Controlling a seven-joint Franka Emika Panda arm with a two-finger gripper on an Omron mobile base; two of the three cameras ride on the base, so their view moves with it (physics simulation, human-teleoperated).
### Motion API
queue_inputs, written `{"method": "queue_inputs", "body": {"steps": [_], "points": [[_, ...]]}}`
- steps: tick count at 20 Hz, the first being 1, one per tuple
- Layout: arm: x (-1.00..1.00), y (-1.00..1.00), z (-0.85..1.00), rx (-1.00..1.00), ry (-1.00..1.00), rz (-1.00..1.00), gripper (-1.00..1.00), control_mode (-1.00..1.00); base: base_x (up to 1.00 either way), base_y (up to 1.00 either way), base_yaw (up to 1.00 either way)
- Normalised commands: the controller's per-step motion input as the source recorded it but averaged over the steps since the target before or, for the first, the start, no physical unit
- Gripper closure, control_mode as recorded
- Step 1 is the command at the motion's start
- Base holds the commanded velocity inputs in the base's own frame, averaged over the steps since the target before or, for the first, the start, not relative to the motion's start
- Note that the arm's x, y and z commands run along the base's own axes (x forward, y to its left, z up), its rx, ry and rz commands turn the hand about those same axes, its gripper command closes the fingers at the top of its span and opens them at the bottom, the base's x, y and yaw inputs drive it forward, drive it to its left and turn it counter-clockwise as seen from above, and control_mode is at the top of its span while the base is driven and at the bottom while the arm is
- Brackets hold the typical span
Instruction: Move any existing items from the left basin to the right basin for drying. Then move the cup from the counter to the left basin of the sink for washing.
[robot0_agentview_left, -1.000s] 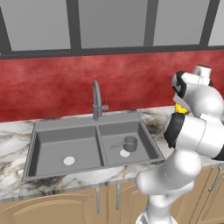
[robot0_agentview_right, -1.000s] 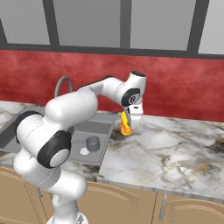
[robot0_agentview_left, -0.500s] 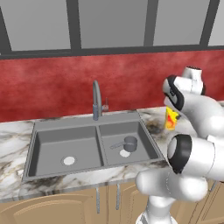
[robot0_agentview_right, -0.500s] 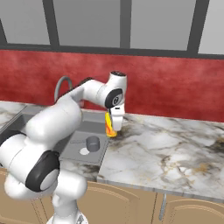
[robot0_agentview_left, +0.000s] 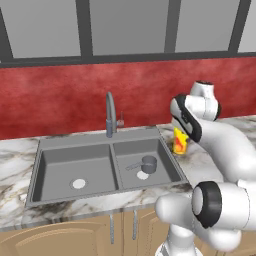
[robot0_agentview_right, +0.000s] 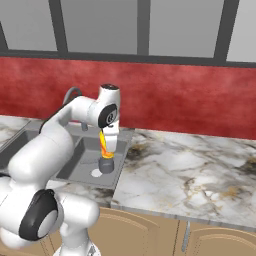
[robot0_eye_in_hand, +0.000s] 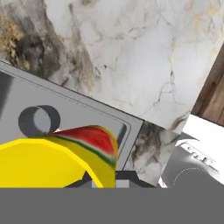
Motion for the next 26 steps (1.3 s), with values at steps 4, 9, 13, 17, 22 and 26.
{"method": "queue_inputs", "body": {"steps": [4, 9, 13, 17, 22, 26], "points": [[-0.01, 0.63, 0.0, 0.0, 0.0, 0.1, 1.0, -1.0, 0.0, 0.0, 0.0], [0.0, 0.63, 0.0, 0.0, 0.0, 0.2, 1.0, -1.0, 0.0, 0.0, 0.0], [0.01, 0.58, 0.0, 0.0, 0.0, 0.32, 1.0, -1.0, 0.0, 0.0, 0.0], [0.02, 0.56, 0.0, 0.0, 0.0, 0.37, 1.0, -1.0, 0.0, 0.0, 0.0], [0.0, 0.56, 0.0, 0.0, 0.0, 0.39, 1.0, -1.0, 0.0, 0.0, 0.0], [0.0, 0.61, -0.02, 0.0, 0.0, 0.41, 1.0, -1.0, 0.0, 0.0, 0.0]]}}
